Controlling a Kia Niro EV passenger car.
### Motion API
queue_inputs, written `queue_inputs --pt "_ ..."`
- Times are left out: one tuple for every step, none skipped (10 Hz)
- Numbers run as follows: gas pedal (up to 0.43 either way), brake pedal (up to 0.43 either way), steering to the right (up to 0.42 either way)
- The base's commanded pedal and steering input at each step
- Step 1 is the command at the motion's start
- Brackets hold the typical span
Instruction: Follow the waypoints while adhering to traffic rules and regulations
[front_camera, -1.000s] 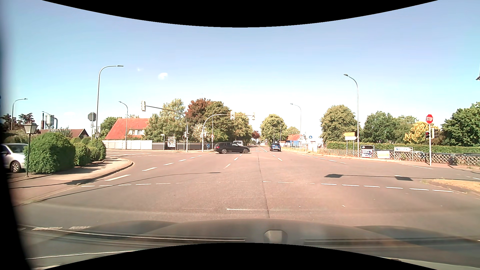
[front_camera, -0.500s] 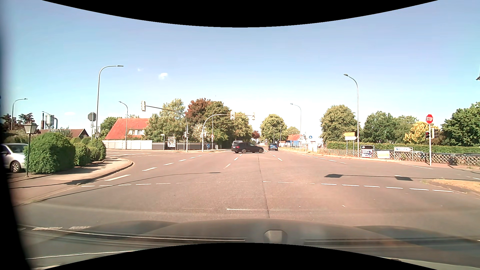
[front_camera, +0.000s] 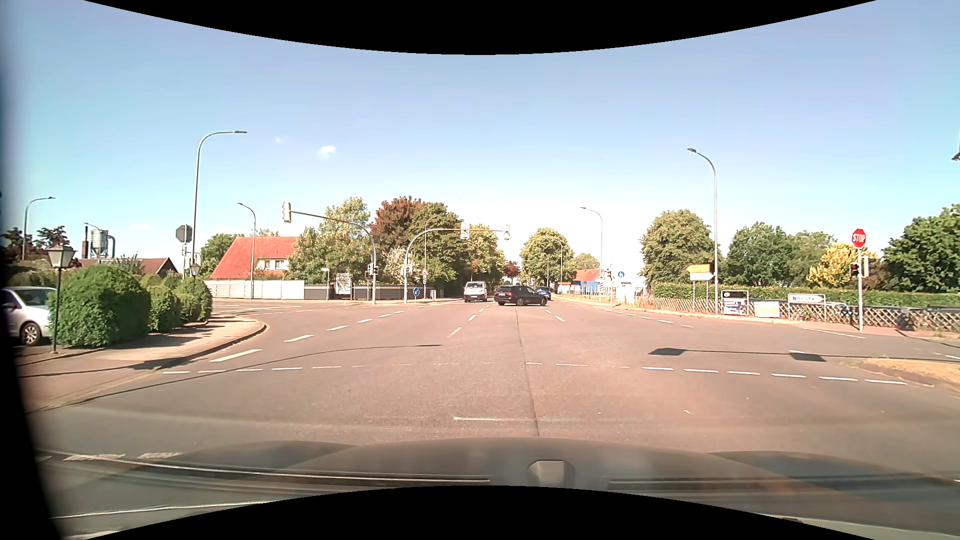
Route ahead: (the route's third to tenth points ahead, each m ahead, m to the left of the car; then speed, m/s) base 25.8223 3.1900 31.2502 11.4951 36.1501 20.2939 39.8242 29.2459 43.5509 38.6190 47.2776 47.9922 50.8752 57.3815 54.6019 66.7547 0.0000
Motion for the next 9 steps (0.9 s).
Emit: queue_inputs --pt "0.000 0.323 0.008" --pt "0.000 0.323 0.008" --pt "0.000 0.323 0.008" --pt "0.000 0.317 0.008" --pt "0.000 0.323 0.008" --pt "0.000 0.323 0.008" --pt "0.000 0.323 0.008" --pt "0.000 0.323 0.008" --pt "0.000 0.323 0.008"
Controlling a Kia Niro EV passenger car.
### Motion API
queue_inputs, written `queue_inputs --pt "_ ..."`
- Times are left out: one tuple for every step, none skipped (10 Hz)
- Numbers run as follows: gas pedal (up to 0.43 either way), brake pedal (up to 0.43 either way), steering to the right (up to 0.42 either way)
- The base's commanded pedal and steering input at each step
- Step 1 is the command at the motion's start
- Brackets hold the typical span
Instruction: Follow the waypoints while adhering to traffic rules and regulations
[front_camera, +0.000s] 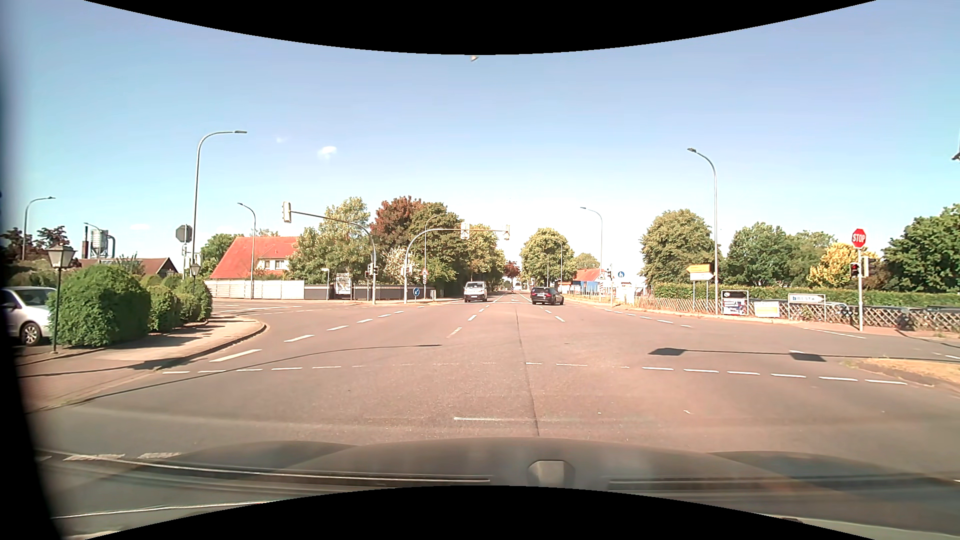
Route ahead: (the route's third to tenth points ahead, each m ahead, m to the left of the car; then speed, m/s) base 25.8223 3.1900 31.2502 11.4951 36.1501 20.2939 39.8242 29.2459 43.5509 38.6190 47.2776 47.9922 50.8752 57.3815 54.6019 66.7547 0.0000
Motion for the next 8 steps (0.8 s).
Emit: queue_inputs --pt "0.000 0.323 0.008" --pt "0.000 0.323 0.008" --pt "0.000 0.323 0.008" --pt "0.000 0.323 0.008" --pt "0.000 0.323 0.008" --pt "0.000 0.323 0.008" --pt "0.000 0.323 0.008" --pt "0.000 0.323 0.008"
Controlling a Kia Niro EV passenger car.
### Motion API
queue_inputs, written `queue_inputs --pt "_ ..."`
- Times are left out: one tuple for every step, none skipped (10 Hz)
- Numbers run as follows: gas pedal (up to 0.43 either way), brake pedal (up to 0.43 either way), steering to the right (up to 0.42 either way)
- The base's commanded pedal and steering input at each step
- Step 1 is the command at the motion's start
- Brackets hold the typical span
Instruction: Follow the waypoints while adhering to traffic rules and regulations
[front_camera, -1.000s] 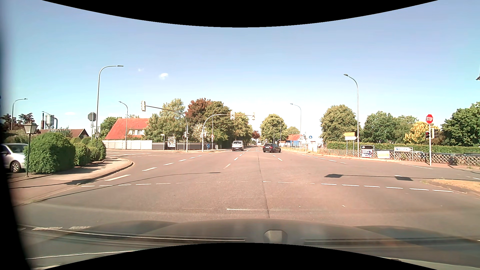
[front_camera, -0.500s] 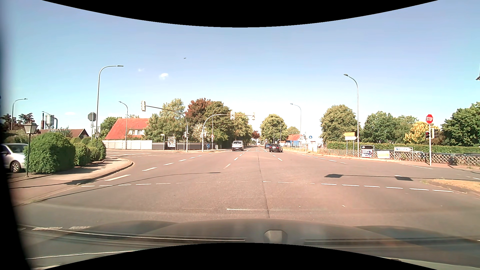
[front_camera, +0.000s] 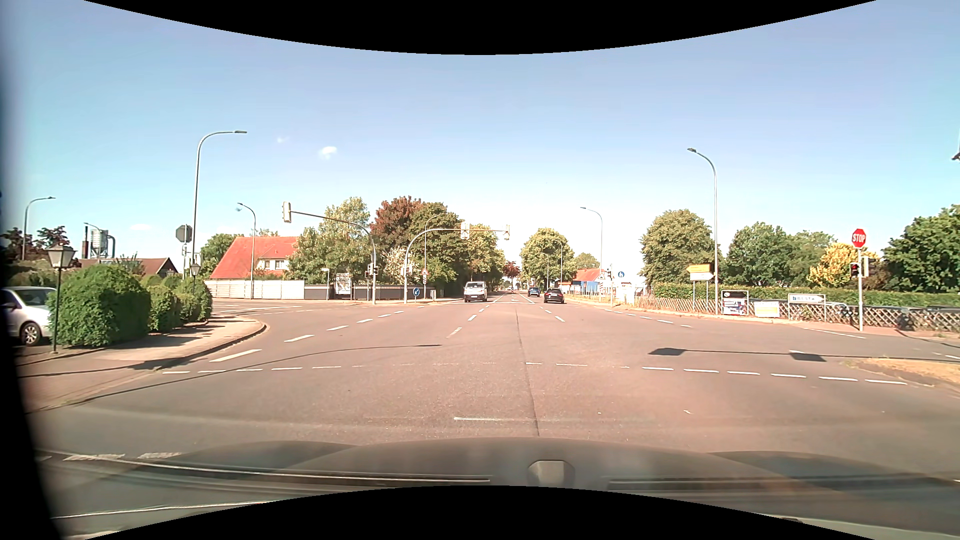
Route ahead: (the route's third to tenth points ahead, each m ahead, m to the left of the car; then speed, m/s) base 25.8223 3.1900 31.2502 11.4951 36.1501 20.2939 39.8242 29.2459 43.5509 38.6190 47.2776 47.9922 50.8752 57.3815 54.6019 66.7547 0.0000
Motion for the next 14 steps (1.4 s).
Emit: queue_inputs --pt "0.000 0.323 0.008" --pt "0.000 0.323 0.008" --pt "0.000 0.323 0.008" --pt "0.000 0.323 0.008" --pt "0.000 0.323 0.008" --pt "0.000 0.323 0.008" --pt "0.000 0.323 0.008" --pt "0.000 0.323 0.008" --pt "0.000 0.323 0.008" --pt "0.000 0.323 0.008" --pt "0.000 0.323 0.008" --pt "0.000 0.323 0.008" --pt "0.000 0.323 0.008" --pt "0.000 0.323 0.008"
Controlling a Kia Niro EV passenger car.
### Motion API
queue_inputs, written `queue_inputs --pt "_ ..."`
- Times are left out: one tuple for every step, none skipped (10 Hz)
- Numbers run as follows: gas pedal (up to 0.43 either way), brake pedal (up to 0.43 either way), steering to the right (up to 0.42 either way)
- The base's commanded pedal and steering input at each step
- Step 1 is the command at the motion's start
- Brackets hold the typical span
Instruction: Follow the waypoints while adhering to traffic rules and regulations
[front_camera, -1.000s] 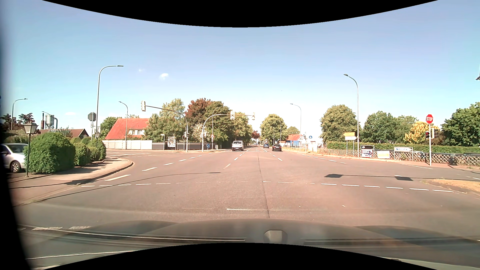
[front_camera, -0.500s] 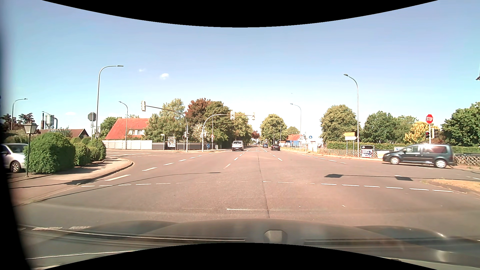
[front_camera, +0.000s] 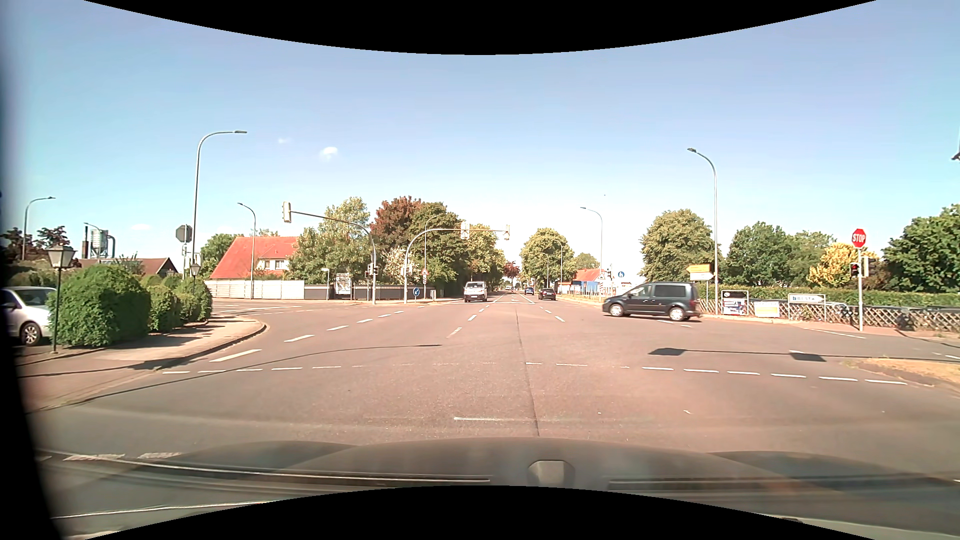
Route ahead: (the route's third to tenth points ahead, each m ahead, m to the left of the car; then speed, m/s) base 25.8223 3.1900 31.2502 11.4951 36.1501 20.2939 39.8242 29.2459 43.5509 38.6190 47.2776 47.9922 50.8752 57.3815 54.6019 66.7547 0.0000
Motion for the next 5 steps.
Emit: queue_inputs --pt "0.000 0.323 0.008" --pt "0.000 0.323 0.008" --pt "0.000 0.323 0.008" --pt "0.000 0.323 0.008" --pt "0.000 0.323 0.008"
